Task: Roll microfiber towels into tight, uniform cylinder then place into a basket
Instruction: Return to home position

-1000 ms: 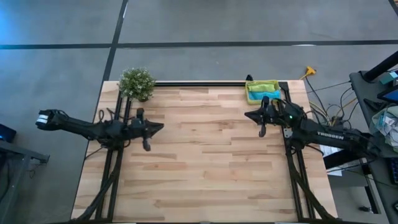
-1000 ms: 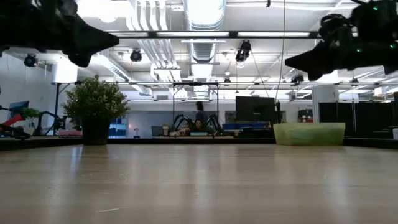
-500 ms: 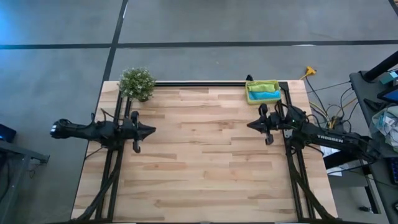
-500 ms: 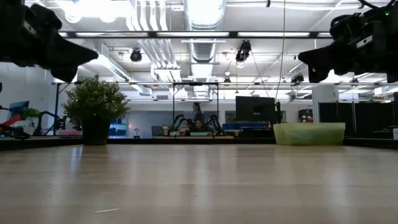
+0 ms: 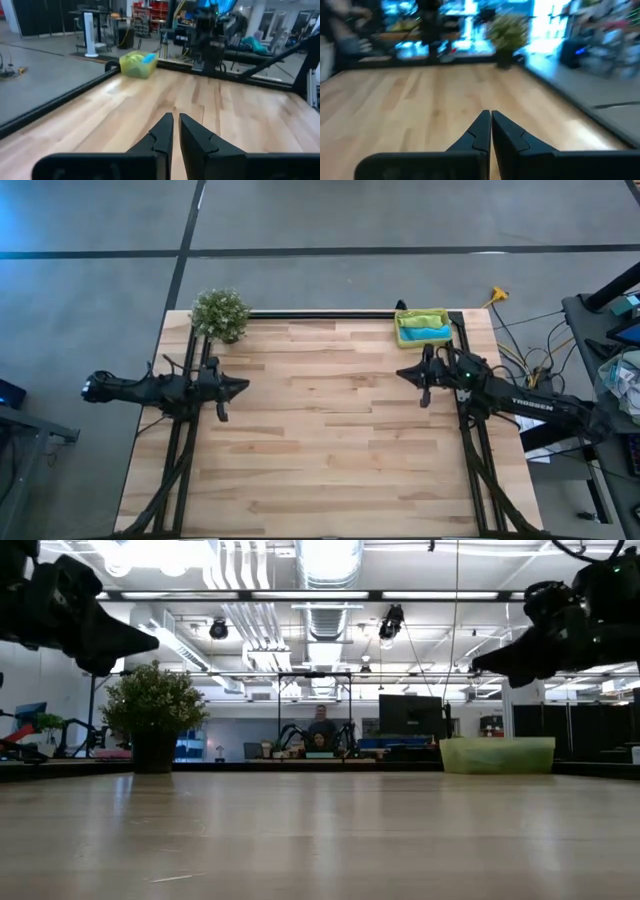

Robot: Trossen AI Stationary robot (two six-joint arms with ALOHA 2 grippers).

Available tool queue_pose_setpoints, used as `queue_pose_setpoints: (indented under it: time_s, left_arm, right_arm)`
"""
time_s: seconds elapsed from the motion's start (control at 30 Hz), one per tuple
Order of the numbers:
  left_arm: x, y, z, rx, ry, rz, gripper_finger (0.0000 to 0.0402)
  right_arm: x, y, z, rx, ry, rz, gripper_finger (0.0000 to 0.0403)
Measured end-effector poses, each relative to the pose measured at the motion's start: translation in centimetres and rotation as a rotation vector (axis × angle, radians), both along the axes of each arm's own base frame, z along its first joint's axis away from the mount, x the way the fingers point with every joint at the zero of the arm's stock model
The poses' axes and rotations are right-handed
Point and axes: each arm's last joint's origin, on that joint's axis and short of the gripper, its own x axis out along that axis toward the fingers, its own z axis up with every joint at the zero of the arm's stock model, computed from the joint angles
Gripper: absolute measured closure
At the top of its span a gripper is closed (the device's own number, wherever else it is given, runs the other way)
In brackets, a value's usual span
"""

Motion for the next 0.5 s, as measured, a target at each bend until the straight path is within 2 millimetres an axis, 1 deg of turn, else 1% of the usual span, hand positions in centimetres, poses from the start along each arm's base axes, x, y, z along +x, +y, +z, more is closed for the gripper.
queue_pose_setpoints:
  time_s: [0.17, 0.3, 0.4, 0.43, 0.5]
  left_arm:
    - [-0.1, 0.0, 0.4, -0.011, -0.012, 0.001, 0.0387]
    - [-0.1, 0.0, 0.3, -0.012, -0.003, 0.002, 0.0387]
    - [-0.1, 0.1, 0.2, -0.027, 0.005, 0.024, 0.0387]
    - [-0.1, 0.1, 0.2, -0.028, 0.003, 0.033, 0.0387]
    - [-0.2, 0.2, 0.2, -0.025, 0.001, 0.057, 0.0387]
  right_arm:
    - [-1.0, 0.1, 0.4, -0.027, -0.028, -0.122, 0.0394]
    - [-2.2, 0.7, 0.6, -0.042, -0.059, -0.126, 0.0394]
    - [-2.7, 1.1, 1.9, -0.051, -0.109, -0.102, 0.0394]
    - [-2.8, 1.1, 2.0, -0.035, -0.088, -0.101, 0.0394]
    - [-2.7, 1.1, 1.5, -0.001, -0.027, -0.141, 0.0394]
